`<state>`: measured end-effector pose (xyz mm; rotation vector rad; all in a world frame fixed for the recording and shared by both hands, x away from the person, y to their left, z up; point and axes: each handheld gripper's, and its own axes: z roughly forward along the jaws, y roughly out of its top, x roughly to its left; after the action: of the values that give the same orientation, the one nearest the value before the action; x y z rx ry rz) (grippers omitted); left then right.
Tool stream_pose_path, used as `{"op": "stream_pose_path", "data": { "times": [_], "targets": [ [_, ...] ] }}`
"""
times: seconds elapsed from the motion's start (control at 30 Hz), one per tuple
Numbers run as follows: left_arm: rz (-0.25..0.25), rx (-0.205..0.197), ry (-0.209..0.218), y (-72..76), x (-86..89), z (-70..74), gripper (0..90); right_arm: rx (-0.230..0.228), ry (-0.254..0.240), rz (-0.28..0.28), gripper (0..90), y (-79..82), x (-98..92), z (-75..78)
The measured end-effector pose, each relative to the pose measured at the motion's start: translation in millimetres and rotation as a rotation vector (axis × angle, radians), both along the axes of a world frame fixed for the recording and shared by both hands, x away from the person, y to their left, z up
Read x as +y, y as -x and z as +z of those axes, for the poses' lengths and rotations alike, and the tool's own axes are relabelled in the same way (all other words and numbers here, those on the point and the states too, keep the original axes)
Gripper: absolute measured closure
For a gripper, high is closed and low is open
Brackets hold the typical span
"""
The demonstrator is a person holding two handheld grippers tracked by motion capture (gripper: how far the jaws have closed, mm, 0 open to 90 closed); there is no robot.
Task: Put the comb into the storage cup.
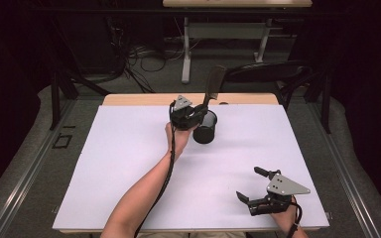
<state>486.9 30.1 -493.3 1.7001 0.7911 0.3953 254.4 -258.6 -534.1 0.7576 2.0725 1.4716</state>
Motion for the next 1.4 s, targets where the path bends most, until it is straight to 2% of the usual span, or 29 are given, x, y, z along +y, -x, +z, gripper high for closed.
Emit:
{"op": "stream_pose_path", "data": {
  "times": [0.23, 0.7, 1.3, 1.33, 1.4],
  "targets": [
    [-0.001, 0.003, -0.022, 2.0, -0.8, -4.3, 72.6, -0.001, 0.002, 0.0, 1.1, 0.1, 0.0, 0.1],
    [-0.002, 0.006, -0.019, 1.9, -0.4, -7.7, 72.6, -0.002, 0.004, -0.001, 1.1, -0.1, -0.5, 0.2],
    [-0.012, 0.016, -0.049, 3.5, -2.7, -11.9, 72.4, 0.001, 0.003, -0.002, 1.1, 0.0, -0.2, 0.1],
    [0.004, 0.014, -0.05, 4.1, -3.6, -12.2, 72.4, 0.0, 0.003, -0.002, 1.1, 0.0, -0.1, 0.1],
    [-0.011, 0.016, -0.053, 3.9, -3.5, -12.1, 72.4, -0.001, 0.004, -0.002, 1.1, 0.0, -0.3, 0.2]
  ]
}}
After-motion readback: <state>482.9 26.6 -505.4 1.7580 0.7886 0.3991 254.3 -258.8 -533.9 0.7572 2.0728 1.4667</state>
